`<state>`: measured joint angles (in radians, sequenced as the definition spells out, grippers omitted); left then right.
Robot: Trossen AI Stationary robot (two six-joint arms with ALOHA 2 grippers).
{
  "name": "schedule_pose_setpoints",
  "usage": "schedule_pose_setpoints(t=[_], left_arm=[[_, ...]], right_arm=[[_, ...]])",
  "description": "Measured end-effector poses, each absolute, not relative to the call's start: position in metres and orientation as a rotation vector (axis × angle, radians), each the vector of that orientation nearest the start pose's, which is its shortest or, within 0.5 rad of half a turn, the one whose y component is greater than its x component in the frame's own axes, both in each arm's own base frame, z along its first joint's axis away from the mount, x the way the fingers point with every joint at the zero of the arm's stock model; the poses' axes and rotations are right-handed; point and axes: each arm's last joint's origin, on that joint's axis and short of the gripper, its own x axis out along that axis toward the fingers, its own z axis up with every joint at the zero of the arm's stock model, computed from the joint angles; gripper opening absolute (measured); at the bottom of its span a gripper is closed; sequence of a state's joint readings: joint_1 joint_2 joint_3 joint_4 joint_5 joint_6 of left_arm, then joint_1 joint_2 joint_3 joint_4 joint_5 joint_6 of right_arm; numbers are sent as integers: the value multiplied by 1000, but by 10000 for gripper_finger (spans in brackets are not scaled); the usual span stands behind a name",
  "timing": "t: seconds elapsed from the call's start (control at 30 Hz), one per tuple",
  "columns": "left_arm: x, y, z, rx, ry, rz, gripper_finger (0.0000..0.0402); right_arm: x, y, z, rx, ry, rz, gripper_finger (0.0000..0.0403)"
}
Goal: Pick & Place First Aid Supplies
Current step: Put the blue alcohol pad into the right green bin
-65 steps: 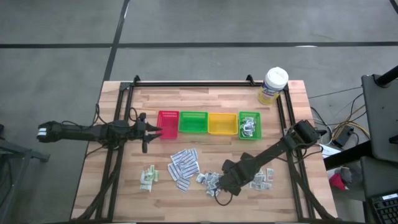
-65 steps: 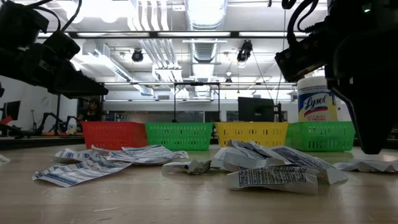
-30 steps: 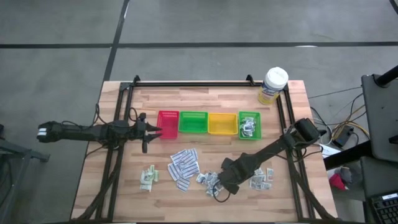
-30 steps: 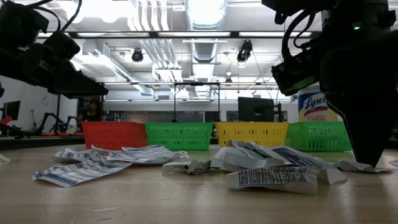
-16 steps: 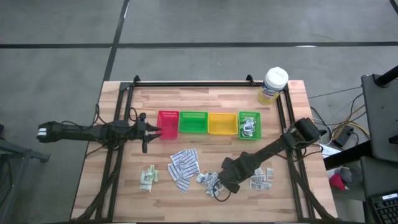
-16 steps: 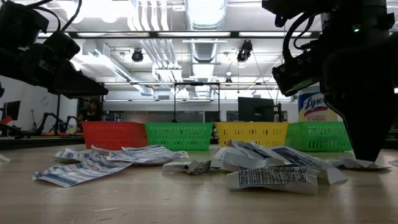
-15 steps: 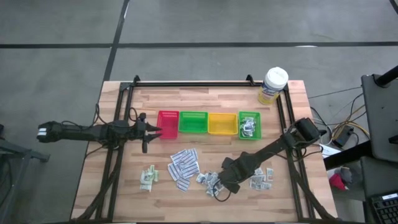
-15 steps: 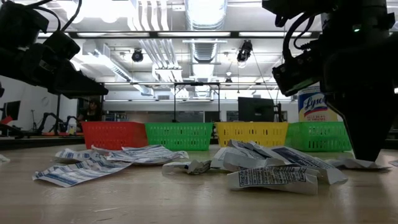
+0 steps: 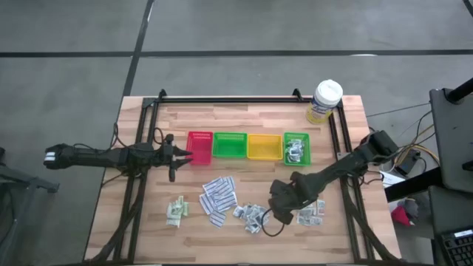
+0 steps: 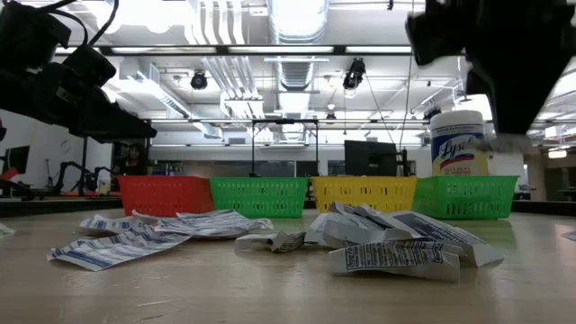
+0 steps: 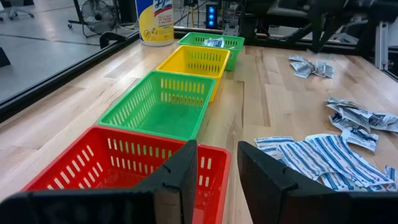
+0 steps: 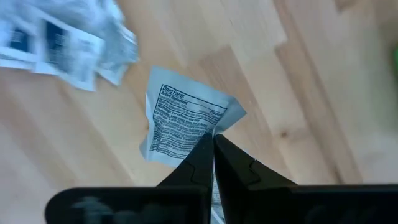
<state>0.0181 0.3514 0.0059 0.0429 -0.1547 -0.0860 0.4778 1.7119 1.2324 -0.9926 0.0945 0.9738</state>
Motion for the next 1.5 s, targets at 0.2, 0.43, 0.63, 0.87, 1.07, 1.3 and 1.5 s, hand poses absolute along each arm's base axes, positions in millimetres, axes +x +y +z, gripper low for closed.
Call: schedule_pose_setpoints(t=[0.2, 0.43, 0.63, 0.87, 1.07, 1.3, 1.5], left_arm=[[115, 7, 139, -64, 295, 184, 113], [115, 7, 139, -64, 295, 185, 113], [115, 7, 139, -64, 295, 184, 113], [115, 7, 139, -64, 295, 185, 113], [115, 7, 139, -64, 294, 184, 113], [115, 7, 139, -64, 294, 184, 113], [115, 7, 139, -64, 294, 185, 113]], right_arm=[[265, 129, 248, 310, 1175, -411, 8], [247, 111, 286, 265, 860, -586, 8], [233, 98, 298, 251, 694, -762, 8], [215, 81, 301, 314, 695, -941, 8], [205, 66, 304, 385, 791, -1009, 8], [201, 42, 311, 477, 874, -1021, 8], [200, 16, 313, 538, 971, -1034, 8]])
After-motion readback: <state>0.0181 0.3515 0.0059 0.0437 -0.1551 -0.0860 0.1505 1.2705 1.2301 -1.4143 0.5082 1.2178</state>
